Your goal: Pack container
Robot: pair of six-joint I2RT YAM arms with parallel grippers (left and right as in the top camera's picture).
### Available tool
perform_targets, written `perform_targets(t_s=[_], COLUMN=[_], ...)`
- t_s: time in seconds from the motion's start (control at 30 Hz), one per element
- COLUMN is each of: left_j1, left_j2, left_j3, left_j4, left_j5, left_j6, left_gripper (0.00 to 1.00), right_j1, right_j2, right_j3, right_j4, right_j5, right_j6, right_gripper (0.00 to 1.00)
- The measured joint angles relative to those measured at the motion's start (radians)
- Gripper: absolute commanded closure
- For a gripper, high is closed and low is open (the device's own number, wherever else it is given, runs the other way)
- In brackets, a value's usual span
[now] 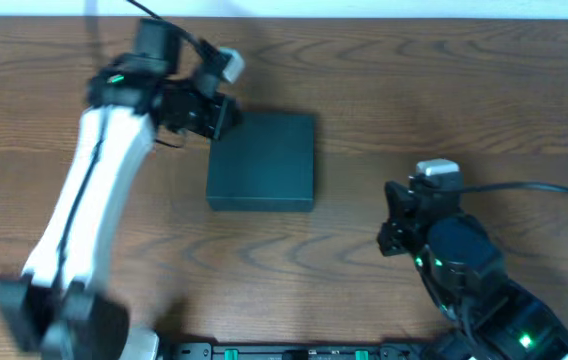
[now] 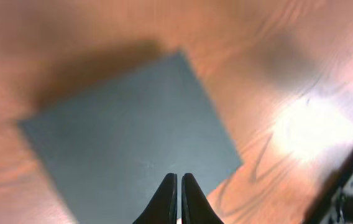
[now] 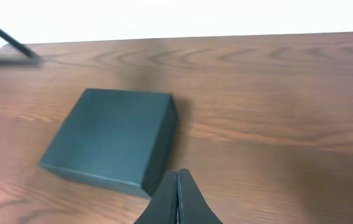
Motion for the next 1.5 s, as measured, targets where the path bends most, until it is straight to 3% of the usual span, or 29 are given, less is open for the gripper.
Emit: perform_targets(t_s=[0.07,0.1,0.13,0.17,0.53,1.27,1.5], left_j1=[0.013,0.016,0.016,0.016,0.016,0.016,0.017], left_j2=[-0.096,-0.138,-0.172,-0.201,-0.299,-0.299,-0.381], left_j3=[0.012,0.016,0.018,0.018,0.018,0.018,0.009], left_j4=[0.001,0.002,0.002,0.001,-0.036,-0.081,-0.154], left_j5=[-0.022,-0.037,-0.046,-0.053,-0.087,-0.132,-0.349], left_j6=[-0.003,-0.004,0.0,-0.004,-0.177,-0.206,-0.186], left_gripper=[0.92,0.75,0.5,0.05,0.05,0.05,0.05], right_j1=[-0.021,-0.029,-0.035,-0.039,-0.041,-0.042,-0.042], right_j2=[-0.02,-0.024,-0.025,-0.025,-0.023,-0.023,-0.023], right_j3=[0.0,0.0,0.0,0.0,0.0,-0.001,-0.001], right_j4=[-0.021,-0.033,-0.04,-0.048,-0.13,-0.2,-0.201], right_j5=[0.001,0.003,0.004,0.004,0.003,0.003,0.003], right_j6=[-0.024,-0.03,-0.037,-0.039,-0.048,-0.048,-0.048], right_gripper=[0.53,0.38,0.16,0.01,0.01,0.01,0.01])
